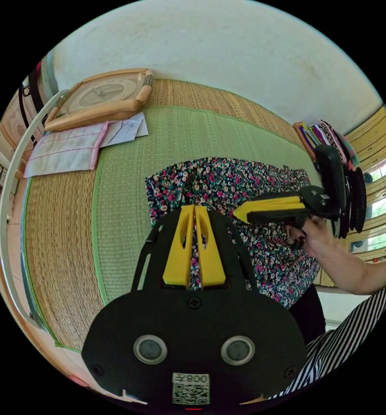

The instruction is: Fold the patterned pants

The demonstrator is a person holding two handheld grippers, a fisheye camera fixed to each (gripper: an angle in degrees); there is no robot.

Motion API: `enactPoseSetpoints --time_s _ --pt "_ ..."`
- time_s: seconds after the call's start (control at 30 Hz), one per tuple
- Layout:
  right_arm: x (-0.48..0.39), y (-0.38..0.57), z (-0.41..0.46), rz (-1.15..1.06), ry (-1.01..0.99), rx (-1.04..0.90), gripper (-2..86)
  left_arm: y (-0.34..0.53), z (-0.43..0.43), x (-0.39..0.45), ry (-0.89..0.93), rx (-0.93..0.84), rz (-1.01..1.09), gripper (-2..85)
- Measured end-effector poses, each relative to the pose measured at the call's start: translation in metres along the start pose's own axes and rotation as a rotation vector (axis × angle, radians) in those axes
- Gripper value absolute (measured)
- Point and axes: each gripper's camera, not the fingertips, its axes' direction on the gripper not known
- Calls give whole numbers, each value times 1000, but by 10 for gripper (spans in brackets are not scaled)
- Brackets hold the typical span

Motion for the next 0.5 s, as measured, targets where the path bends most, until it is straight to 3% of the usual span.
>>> enactPoseSetpoints --time_s 0.1,0.33,0.5 --pt "-11 52 -7 28 28 -47 1 -25 32 2 -206 -121 -1 1" --pt "-11 150 -69 166 -17 -1 5 -25 33 16 -237 -58 -69 1" --pt "15 232 -173 372 157 134 19 4 25 68 -53 6 25 2"
